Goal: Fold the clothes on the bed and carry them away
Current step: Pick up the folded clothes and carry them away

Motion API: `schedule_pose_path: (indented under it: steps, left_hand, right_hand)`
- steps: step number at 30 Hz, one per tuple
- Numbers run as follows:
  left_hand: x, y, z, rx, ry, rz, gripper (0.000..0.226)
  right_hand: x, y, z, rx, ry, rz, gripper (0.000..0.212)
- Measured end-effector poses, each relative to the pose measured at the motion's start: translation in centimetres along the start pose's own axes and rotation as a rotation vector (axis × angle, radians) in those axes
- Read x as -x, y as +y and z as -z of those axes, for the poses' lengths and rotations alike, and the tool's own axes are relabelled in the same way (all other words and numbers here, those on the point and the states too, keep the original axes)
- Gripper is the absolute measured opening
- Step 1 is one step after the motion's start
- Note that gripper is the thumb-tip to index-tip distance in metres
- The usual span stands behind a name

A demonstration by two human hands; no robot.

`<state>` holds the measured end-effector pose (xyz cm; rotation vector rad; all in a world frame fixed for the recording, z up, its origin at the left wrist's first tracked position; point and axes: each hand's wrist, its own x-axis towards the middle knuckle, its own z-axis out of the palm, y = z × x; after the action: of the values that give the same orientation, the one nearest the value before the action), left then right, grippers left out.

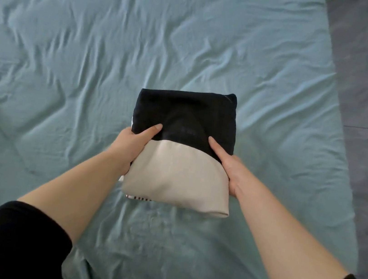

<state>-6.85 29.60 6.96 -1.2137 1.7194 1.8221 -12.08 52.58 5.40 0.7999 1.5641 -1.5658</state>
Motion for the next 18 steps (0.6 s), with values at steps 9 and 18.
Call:
schedule_pose_path:
  steps: [9, 18]
  left_hand:
    - [14.5, 1.2, -1.1, 0.010, -0.344, 0.234, 0.074]
    - [28.2, 0.5, -6.1, -0.135, -0.530, 0.300, 0.073]
  right_hand:
    - [17.6, 3.7, 5.3, -0.136, 0.090, 0.038, 0.072]
    - [33.7, 10.2, 12.1, -0.339, 0.263, 0.241, 0.058]
